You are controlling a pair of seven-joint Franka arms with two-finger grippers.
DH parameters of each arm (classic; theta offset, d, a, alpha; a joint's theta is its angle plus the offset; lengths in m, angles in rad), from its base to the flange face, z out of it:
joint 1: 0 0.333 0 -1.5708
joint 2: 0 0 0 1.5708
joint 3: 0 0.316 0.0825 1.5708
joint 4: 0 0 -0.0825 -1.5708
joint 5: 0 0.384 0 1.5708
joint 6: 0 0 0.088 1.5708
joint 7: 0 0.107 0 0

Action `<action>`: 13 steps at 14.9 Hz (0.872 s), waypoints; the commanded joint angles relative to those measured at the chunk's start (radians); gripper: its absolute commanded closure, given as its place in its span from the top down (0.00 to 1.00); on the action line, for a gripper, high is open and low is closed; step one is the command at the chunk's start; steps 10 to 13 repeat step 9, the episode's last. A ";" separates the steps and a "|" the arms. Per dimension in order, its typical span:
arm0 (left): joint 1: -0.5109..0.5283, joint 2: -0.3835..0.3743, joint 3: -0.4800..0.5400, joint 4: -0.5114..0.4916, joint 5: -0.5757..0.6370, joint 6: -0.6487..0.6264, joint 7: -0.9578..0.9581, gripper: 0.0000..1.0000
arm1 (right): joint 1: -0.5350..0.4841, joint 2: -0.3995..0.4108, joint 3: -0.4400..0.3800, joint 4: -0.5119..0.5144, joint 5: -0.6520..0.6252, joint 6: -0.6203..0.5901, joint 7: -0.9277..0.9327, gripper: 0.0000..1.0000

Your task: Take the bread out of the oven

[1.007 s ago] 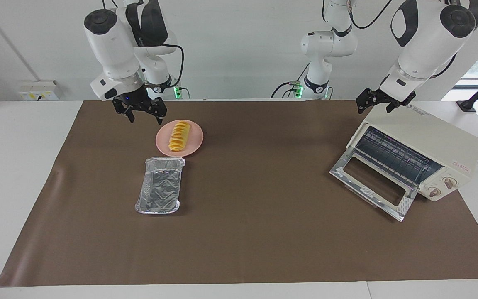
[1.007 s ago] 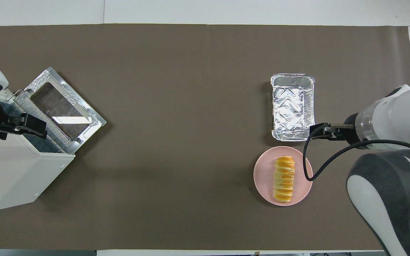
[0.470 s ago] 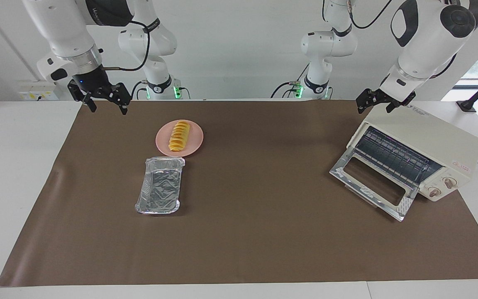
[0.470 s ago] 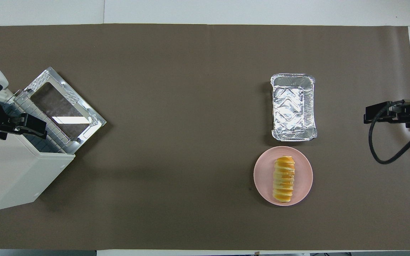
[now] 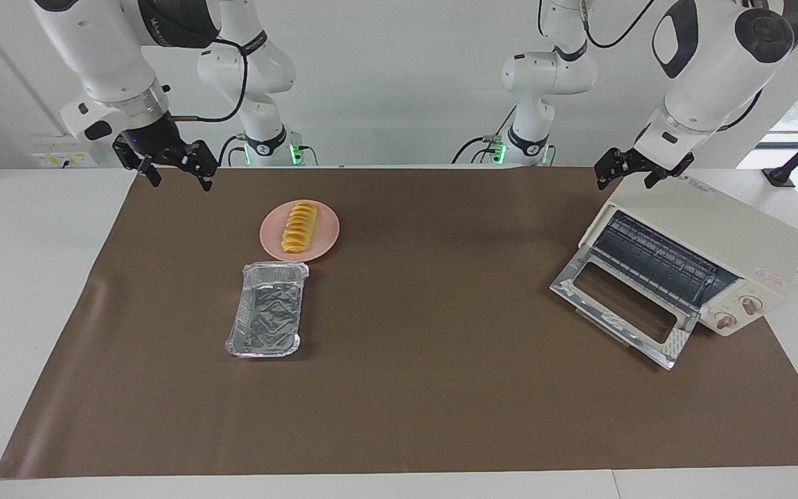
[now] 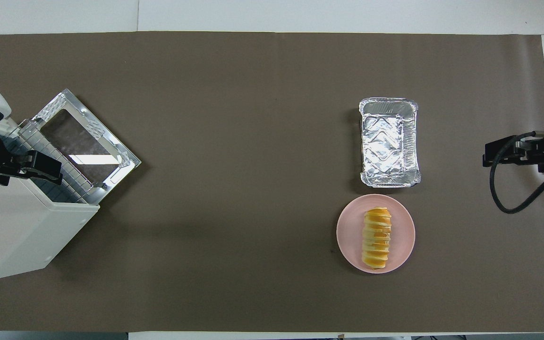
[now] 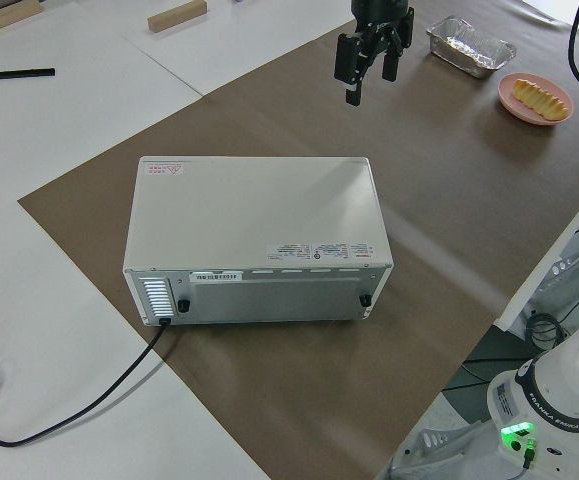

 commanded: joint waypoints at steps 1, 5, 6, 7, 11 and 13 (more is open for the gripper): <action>0.007 -0.007 -0.005 -0.002 0.014 0.010 0.003 1.00 | -0.011 0.009 0.011 0.007 -0.015 -0.017 -0.017 1.00; 0.007 -0.007 -0.005 -0.002 0.014 0.010 0.003 1.00 | -0.011 0.008 0.011 0.007 -0.010 -0.024 -0.014 1.00; 0.007 -0.007 -0.005 -0.002 0.014 0.010 0.003 1.00 | -0.013 0.008 0.011 0.005 -0.012 -0.026 -0.014 1.00; 0.007 -0.007 -0.005 -0.002 0.014 0.010 0.003 1.00 | -0.011 0.006 0.011 0.004 -0.012 -0.026 -0.012 1.00; 0.007 -0.007 -0.005 -0.002 0.014 0.010 0.003 1.00 | -0.008 0.006 0.011 0.004 -0.012 -0.026 -0.008 1.00; 0.007 -0.007 -0.005 -0.002 0.014 0.010 0.003 1.00 | -0.008 0.006 0.011 0.004 -0.012 -0.026 -0.008 1.00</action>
